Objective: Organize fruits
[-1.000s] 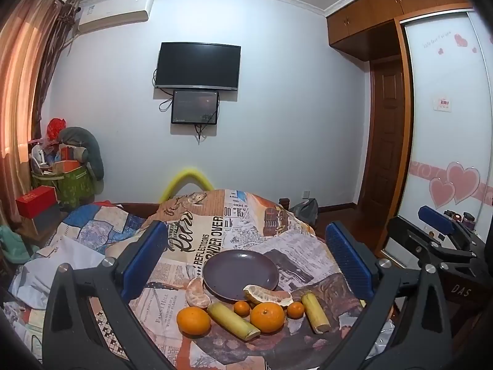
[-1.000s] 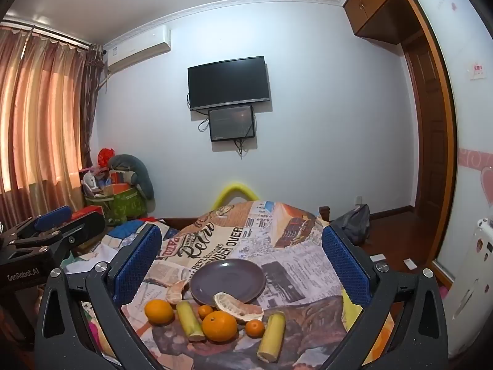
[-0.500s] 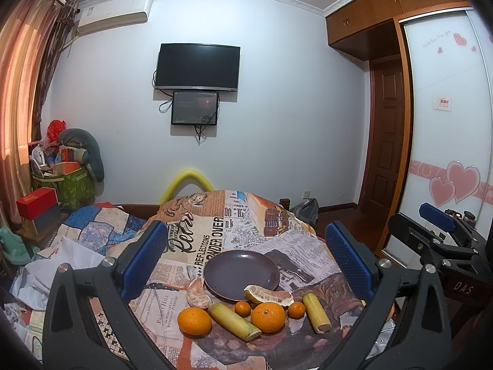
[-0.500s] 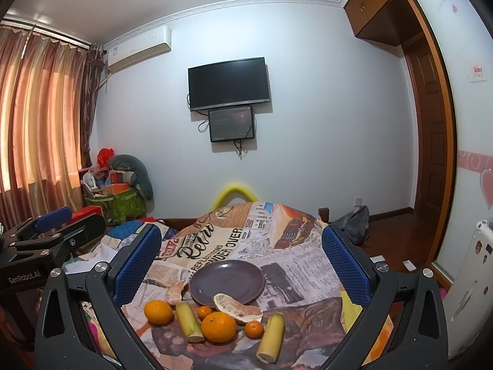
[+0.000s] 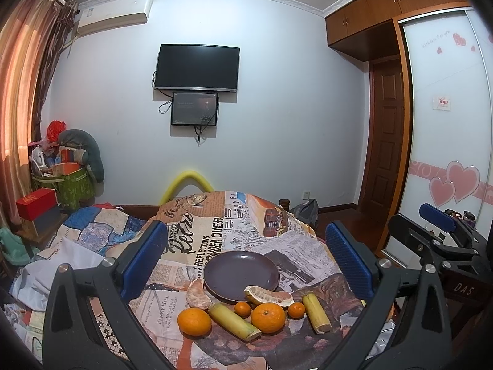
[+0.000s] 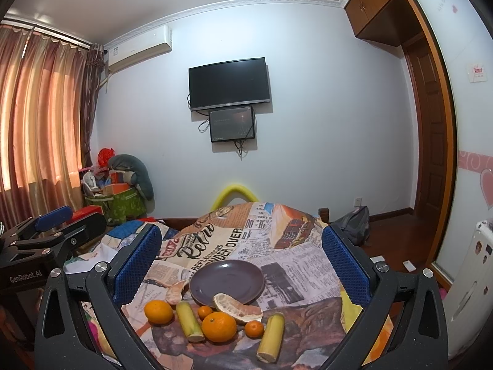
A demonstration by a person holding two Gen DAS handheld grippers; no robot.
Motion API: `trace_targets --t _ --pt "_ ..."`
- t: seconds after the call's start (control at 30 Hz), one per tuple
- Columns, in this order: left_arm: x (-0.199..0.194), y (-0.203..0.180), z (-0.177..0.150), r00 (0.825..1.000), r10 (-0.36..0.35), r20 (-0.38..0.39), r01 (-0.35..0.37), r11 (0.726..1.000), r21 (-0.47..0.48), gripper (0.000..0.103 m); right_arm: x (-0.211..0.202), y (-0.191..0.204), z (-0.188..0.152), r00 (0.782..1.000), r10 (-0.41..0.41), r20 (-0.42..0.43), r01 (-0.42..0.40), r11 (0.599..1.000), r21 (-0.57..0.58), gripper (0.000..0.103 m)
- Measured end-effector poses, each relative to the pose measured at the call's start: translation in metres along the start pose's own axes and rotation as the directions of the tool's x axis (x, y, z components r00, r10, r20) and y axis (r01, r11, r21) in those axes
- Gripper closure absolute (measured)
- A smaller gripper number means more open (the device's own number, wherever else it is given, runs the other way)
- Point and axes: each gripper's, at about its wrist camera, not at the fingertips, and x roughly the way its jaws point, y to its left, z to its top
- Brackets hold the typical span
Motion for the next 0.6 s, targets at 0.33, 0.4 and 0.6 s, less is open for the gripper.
trace_targets --t 0.33,0.4,0.6 --pt "-0.0009 -0.0024 -0.0017 1.0 -0.009 0.004 0.009 1.0 0.009 0.0 0.0 0.0002 -0.0006 1.0 -0.003 -0.001 0.003 1.0 0.0 0.0" --pt "-0.001 -0.0034 -0.0025 1.0 -0.01 0.002 0.01 1.0 0.011 0.0 0.0 0.0001 -0.0008 1.0 -0.002 -0.002 0.002 1.0 0.0 0.0" --pt "-0.0001 -0.0033 -0.0026 1.0 -0.013 -0.001 0.013 1.0 0.018 0.0 0.0008 0.0007 -0.0007 1.0 -0.002 -0.005 0.002 1.0 -0.003 0.0"
